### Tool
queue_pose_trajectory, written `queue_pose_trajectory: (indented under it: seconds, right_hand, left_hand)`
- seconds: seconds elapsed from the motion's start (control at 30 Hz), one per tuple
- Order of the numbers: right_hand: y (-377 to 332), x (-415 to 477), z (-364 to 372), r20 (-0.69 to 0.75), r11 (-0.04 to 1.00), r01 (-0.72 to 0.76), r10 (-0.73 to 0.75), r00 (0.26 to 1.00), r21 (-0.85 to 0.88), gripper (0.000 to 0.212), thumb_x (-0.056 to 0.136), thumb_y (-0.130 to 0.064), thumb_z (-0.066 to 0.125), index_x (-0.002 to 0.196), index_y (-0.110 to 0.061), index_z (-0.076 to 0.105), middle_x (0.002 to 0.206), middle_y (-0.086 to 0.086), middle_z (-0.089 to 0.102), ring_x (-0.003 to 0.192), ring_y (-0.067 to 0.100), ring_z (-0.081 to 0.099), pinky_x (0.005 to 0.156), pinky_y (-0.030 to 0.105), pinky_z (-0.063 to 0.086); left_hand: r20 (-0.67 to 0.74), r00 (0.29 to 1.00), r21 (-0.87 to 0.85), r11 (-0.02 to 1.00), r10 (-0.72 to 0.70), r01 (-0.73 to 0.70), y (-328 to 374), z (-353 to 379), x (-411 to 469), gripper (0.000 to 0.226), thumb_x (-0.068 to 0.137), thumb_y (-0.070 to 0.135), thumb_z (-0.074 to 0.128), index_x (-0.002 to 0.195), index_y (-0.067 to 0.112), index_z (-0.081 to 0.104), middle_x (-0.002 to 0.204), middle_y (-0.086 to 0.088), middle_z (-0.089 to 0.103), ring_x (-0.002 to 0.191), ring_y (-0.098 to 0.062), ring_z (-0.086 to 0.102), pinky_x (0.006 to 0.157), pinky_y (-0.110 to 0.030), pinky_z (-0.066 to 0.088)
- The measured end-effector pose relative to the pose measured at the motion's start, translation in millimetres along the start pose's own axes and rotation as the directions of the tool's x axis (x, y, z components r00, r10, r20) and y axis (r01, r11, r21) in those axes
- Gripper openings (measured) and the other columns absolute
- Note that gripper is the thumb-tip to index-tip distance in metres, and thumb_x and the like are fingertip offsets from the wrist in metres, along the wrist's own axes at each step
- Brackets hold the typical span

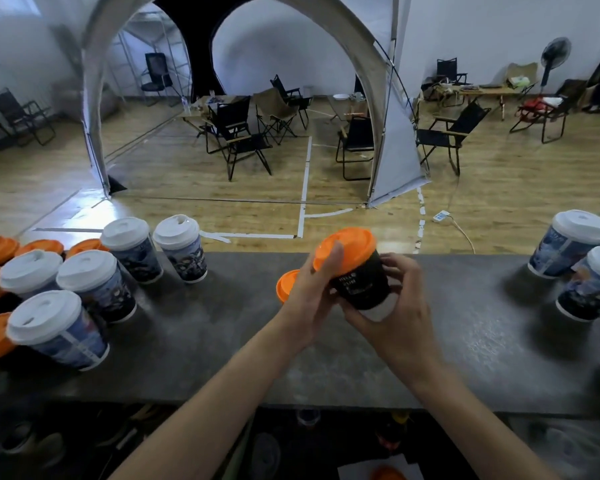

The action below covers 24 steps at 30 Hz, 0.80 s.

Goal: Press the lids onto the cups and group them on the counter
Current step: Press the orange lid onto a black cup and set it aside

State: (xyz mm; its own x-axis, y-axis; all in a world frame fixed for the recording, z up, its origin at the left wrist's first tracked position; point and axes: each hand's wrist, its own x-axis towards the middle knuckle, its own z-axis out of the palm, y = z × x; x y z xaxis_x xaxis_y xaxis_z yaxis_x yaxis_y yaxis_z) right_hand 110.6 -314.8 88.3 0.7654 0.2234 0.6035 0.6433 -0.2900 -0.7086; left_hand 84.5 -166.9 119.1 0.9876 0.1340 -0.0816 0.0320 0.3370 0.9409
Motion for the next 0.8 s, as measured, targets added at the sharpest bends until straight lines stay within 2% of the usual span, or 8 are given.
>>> queue_pose_trajectory:
  seconds: [0.07, 0.13, 0.2, 0.3, 0.4, 0.5, 0.63, 0.8]
  right_hand:
    - [6.7, -2.4, 16.3, 0.079, 0.999, -0.006, 0.003, 0.997, 0.035, 0.083, 0.067, -0.038, 0.091, 0.132, -0.025, 0.042, 0.129, -0.009, 0.054, 0.118, -0.001, 0.056, 0.093, 0.017, 0.050]
    - [16.7, -3.3, 35.3, 0.184, 1.000, 0.003, -0.004, 0.983, 0.004, 0.091, 0.066, -0.046, 0.089, 0.139, -0.017, 0.044, 0.137, -0.003, 0.052, 0.125, 0.010, 0.055, 0.100, 0.030, 0.051]
    - [25.5, -1.1, 52.1, 0.273, 0.999, -0.029, 0.040, 0.961, -0.044, 0.106, 0.066, -0.055, 0.086, 0.149, -0.010, 0.038, 0.146, 0.002, 0.045, 0.136, 0.018, 0.047, 0.109, 0.042, 0.047]
    - [37.3, 4.9, 73.1, 0.366, 0.991, -0.104, 0.128, 0.922, -0.085, 0.118, 0.065, -0.062, 0.081, 0.156, -0.011, 0.026, 0.157, 0.007, 0.035, 0.147, 0.022, 0.035, 0.120, 0.045, 0.036]
    - [47.5, 4.0, 94.2, 0.440, 0.975, -0.201, 0.220, 0.871, -0.090, 0.124, 0.066, -0.047, 0.091, 0.159, -0.014, 0.018, 0.162, 0.008, 0.029, 0.150, 0.024, 0.030, 0.121, 0.038, 0.028]
    - [55.2, -1.3, 110.1, 0.446, 0.958, -0.279, 0.276, 0.851, -0.061, 0.124, 0.065, -0.040, 0.094, 0.159, -0.013, 0.019, 0.161, 0.008, 0.032, 0.148, 0.024, 0.033, 0.118, 0.033, 0.026]
    - [65.7, -4.0, 119.5, 0.421, 0.947, -0.317, 0.306, 0.854, -0.045, 0.117, 0.069, -0.028, 0.095, 0.158, -0.012, 0.021, 0.159, 0.010, 0.036, 0.146, 0.027, 0.037, 0.115, 0.033, 0.029]
    - [72.2, -9.1, 114.8, 0.402, 0.938, -0.346, 0.323, 0.857, -0.017, 0.108, 0.069, -0.027, 0.095, 0.155, -0.015, 0.029, 0.149, 0.007, 0.049, 0.137, 0.026, 0.048, 0.114, 0.046, 0.042]
  left_hand:
    - [-0.105, 0.983, 0.233, 0.965, 0.151, -0.123, 6.3, -15.1, -11.5, 0.086, 0.059, 0.063, 0.083, 0.131, 0.023, 0.059, 0.120, -0.002, 0.071, 0.113, -0.015, 0.068, 0.093, -0.031, 0.055]
    - [-0.236, 0.921, 0.284, 0.929, 0.309, -0.238, 7.1, -38.7, -25.7, 0.076, 0.059, 0.055, 0.080, 0.124, 0.022, 0.061, 0.107, 0.009, 0.073, 0.099, -0.002, 0.069, 0.083, -0.018, 0.052]
    - [-0.416, 0.813, 0.306, 0.905, 0.407, -0.297, 5.6, -73.6, -37.0, 0.065, 0.063, 0.051, 0.084, 0.118, 0.025, 0.061, 0.101, 0.016, 0.073, 0.094, 0.005, 0.067, 0.081, -0.013, 0.050]
    - [-0.620, 0.666, 0.422, 0.892, 0.414, -0.161, -1.9, -132.4, -47.4, 0.065, 0.069, 0.048, 0.087, 0.124, 0.031, 0.056, 0.114, 0.016, 0.066, 0.101, 0.006, 0.063, 0.090, -0.015, 0.046]
    - [-0.739, 0.571, 0.457, 0.889, 0.359, 0.033, -16.7, -181.0, -47.9, 0.073, 0.070, 0.050, 0.085, 0.132, 0.025, 0.054, 0.123, 0.006, 0.064, 0.112, -0.013, 0.061, 0.095, -0.027, 0.044]
    - [-0.787, 0.523, 0.436, 0.894, 0.327, 0.098, -21.4, -207.0, -37.1, 0.073, 0.075, 0.044, 0.086, 0.134, 0.019, 0.051, 0.125, 0.001, 0.060, 0.113, -0.017, 0.056, 0.092, -0.026, 0.039]
    - [-0.802, 0.506, 0.424, 0.899, 0.316, 0.111, -21.3, -224.0, -18.0, 0.078, 0.077, 0.044, 0.085, 0.140, 0.014, 0.048, 0.134, -0.005, 0.059, 0.119, -0.019, 0.055, 0.096, -0.027, 0.039]
    - [-0.802, 0.516, 0.385, 0.921, 0.300, 0.063, -30.1, -225.9, -12.3, 0.094, 0.076, 0.047, 0.084, 0.151, 0.016, 0.035, 0.150, -0.006, 0.048, 0.135, -0.021, 0.047, 0.109, -0.031, 0.035]
